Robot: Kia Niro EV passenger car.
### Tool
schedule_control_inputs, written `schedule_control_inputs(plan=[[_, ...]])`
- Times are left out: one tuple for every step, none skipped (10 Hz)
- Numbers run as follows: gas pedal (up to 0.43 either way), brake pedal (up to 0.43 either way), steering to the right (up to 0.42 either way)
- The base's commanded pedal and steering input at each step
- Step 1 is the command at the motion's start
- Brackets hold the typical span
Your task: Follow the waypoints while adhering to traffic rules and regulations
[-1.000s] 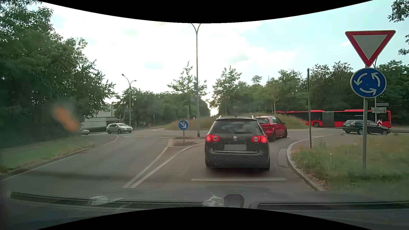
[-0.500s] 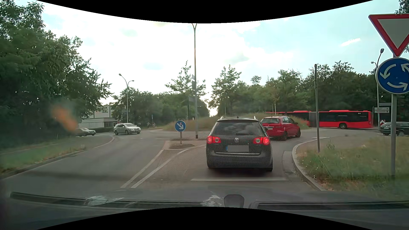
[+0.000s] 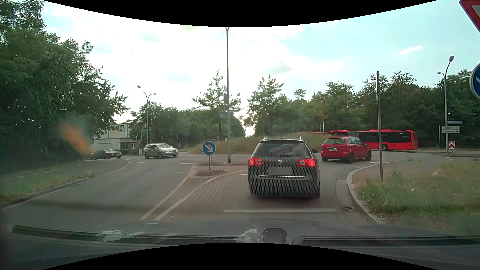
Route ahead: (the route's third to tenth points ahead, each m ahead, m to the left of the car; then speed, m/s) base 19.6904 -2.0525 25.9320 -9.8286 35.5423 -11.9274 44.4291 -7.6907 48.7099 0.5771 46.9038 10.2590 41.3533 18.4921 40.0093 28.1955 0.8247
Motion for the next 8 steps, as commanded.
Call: schedule_control_inputs(plan=[[0.0, 0.0, 0.023], [0.0, 0.0, 0.023], [0.0, 0.0, 0.023], [0.0, 0.0, 0.02], [0.0, 0.0, 0.017], [0.0, 0.0, 0.017], [0.0, 0.0, 0.017], [0.0, 0.0, 0.018]])
